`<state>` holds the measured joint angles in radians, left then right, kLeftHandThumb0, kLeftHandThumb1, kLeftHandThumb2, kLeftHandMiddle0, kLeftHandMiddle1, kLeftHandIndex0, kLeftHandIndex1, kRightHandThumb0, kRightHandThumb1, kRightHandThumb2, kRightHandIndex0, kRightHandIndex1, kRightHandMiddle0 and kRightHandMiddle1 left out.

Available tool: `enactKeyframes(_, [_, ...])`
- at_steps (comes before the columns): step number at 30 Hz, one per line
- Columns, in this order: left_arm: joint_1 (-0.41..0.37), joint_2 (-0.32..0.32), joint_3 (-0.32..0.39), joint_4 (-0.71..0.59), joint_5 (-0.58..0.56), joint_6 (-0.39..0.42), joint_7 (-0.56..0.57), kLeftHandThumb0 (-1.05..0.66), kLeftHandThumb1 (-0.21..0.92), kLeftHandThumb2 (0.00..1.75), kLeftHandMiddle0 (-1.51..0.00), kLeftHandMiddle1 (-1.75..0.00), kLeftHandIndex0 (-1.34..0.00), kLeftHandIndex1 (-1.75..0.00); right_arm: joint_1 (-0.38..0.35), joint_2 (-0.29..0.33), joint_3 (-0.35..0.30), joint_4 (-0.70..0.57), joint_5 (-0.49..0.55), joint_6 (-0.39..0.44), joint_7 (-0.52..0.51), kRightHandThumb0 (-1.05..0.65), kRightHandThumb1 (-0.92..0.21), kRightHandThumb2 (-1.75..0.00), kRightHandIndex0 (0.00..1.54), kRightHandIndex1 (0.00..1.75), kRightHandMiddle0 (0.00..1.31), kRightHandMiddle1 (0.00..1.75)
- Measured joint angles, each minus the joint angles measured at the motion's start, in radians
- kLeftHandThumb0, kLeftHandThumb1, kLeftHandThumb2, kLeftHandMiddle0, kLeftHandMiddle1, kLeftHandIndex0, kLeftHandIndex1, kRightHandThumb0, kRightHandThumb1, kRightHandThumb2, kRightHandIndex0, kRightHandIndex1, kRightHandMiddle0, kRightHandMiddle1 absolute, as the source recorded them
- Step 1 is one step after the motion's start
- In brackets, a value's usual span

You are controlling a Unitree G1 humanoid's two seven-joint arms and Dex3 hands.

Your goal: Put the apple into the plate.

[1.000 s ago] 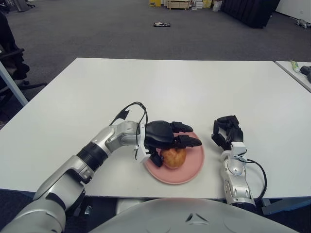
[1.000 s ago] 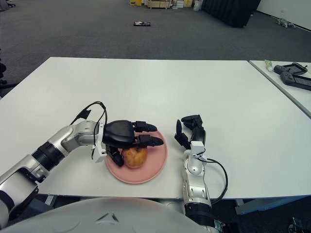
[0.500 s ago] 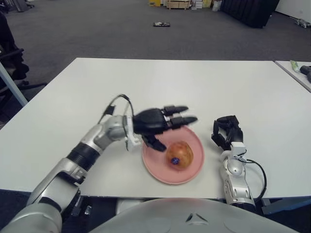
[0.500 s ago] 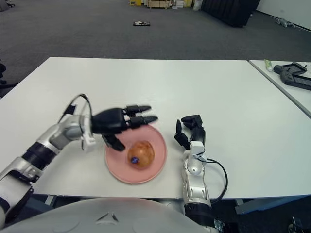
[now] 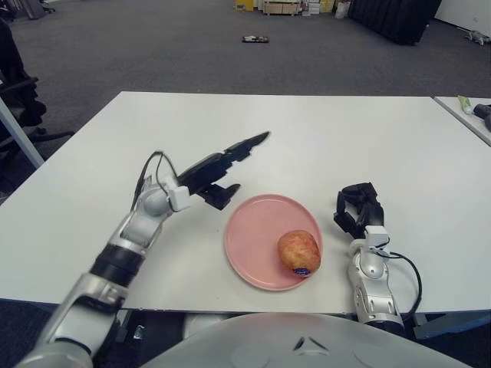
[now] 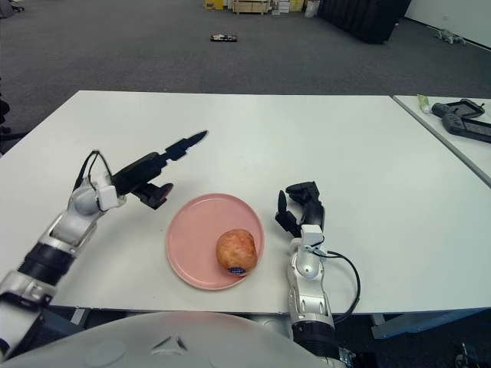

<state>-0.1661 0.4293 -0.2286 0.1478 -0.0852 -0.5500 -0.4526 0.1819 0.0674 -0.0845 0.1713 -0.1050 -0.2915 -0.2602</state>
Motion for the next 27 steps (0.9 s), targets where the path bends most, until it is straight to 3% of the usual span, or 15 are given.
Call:
enactKeyframes(11, [0.16,-0.141,0.131,-0.107,-0.146,0.135,0.094,-1.05,0.92,1.12,0.0,0.0,0.0,0.0,-0.007,-0.005,-0.004,0.006,-0.001,0.008,0.0,-0.38,-0.68,-0.86,0.56,1.29,0.33,1.75])
enactKeyframes(17, [0.199,-0.274,0.185,-0.122,-0.258,0.226,0.158,-0.99,0.92,1.07,-0.08,-0.05,-0.01,-0.01,-0.008,-0.009,-0.004,0.007,0.0,0.01,0.003,-0.38,-0.68,-0.86,0.56,1.29,0.34,1.75])
enactKeyframes(18, [0.206,-0.293,0.192,-0.121,-0.259,0.229,0.172,-0.96,0.92,1.06,-0.11,-0.16,-0.01,-0.14,-0.009,-0.009,-0.004,0.007,0.0,0.01,0.003,-0.38,-0.68,-0.86,0.56,1.29,0.34,1.75])
enactKeyframes(20, [0.218,-0.328,0.207,-0.096,-0.245,0.213,0.201,-0.9,0.92,1.01,-0.1,-0.64,0.0,-0.59,-0.011,-0.009,-0.004,0.007,0.001,0.01,0.004,-0.38,-0.68,-0.86,0.56,1.29,0.33,1.75])
enactKeyframes(21, [0.222,-0.343,0.215,-0.075,-0.235,0.198,0.214,-0.88,0.92,1.0,-0.1,-0.79,0.0,-0.75,-0.012,-0.01,-0.004,0.008,0.001,0.01,0.005,-0.38,-0.68,-0.86,0.56,1.29,0.33,1.75])
enactKeyframes(24, [0.235,-0.38,0.242,0.016,-0.185,0.152,0.263,-0.8,0.92,0.98,-0.19,-1.13,-0.02,-1.26,-0.012,-0.011,-0.004,0.01,0.002,0.008,0.009,-0.38,-0.68,-0.86,0.57,1.29,0.33,1.75])
enactKeyframes(27, [0.245,-0.409,0.265,0.103,-0.131,0.107,0.315,-0.74,0.92,0.96,-0.27,-1.35,-0.08,-1.56,-0.012,-0.011,-0.003,0.01,0.001,0.008,0.008,-0.38,-0.68,-0.86,0.58,1.3,0.34,1.75])
